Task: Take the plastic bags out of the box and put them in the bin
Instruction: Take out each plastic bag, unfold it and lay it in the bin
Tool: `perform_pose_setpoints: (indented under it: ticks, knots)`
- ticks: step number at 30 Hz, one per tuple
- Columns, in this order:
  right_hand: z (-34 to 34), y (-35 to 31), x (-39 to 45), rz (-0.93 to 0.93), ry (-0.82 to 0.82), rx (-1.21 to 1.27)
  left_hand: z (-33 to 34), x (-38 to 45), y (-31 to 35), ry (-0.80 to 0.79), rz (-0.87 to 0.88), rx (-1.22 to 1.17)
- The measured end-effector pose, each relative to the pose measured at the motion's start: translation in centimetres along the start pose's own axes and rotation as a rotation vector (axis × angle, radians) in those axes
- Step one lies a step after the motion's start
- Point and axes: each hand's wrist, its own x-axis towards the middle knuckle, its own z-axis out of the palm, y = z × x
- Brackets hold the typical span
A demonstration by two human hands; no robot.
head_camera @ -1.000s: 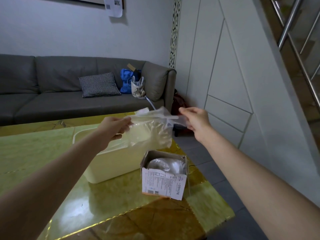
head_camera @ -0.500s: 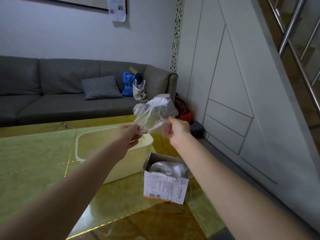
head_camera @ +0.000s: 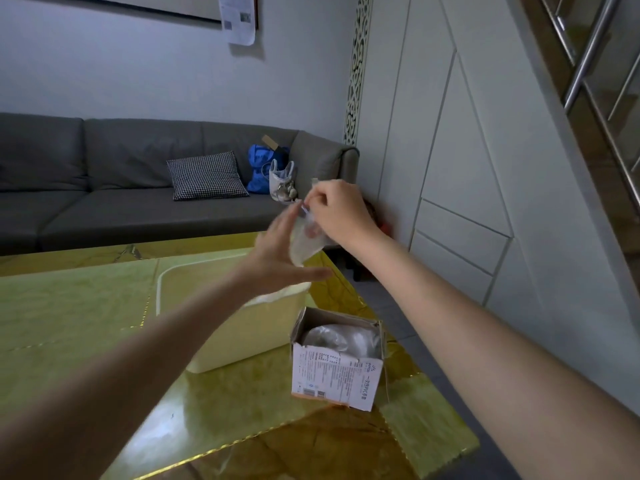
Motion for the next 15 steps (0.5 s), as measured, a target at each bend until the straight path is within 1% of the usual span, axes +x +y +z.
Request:
perform_pose_setpoints:
  ticks: [1,2,3,4,5,6,7,9,10,12,13,14,15]
  knots:
    - [0.1,-0.8,0.1,0.026,0.014,0.075,0.7,0.1,0.6,0.065,-0.01,0.011]
    - [0.2,-1.3,0.2,0.053,0.024,0.155,1.1,0.5,0.8,0.212,-0.033,-0.03]
    - [0.2,-1.7,0.2,0.072,0.019,0.242,1.1,0.8,0.6,0.354,-0.074,-0.021]
    - [0.0,-2.1,0.2,0.085,0.015,0.327,0.9,0.9,0.4,0.449,-0.117,0.088]
    - [-0.4,-2.3,0.3,0.101,0.025,0.41,0.7,1.0,-0.5,0.503,-0.132,0.253]
    - [-0.9,-2.1,0.6,0.12,0.055,0.476,0.2,0.6,-1.2,0.464,-0.149,0.407]
    - [-1.3,-1.7,1.0,0.146,0.102,0.531,-0.5,0.2,-2.3,0.442,-0.165,0.481]
    - [-1.8,-0.4,1.8,0.209,0.174,0.604,-2.5,-0.6,-4.7,0.441,-0.236,0.514]
    - [-1.6,0.4,2.1,0.23,0.177,0.62,-3.6,-1.1,-5.7,0.49,-0.255,0.486]
    - [-0.2,1.3,2.3,0.237,0.098,0.628,-6.1,-1.5,-7.1,0.604,-0.266,0.47]
    - [0.9,1.7,2.2,0.228,0.033,0.604,-7.1,-1.6,-7.6,0.616,-0.278,0.509]
    - [2.1,1.8,2.0,0.223,-0.038,0.563,-8.0,-1.6,-8.2,0.579,-0.304,0.583]
    - [3.4,2.1,1.8,0.227,-0.11,0.515,-8.6,-1.7,-8.8,0.488,-0.34,0.674]
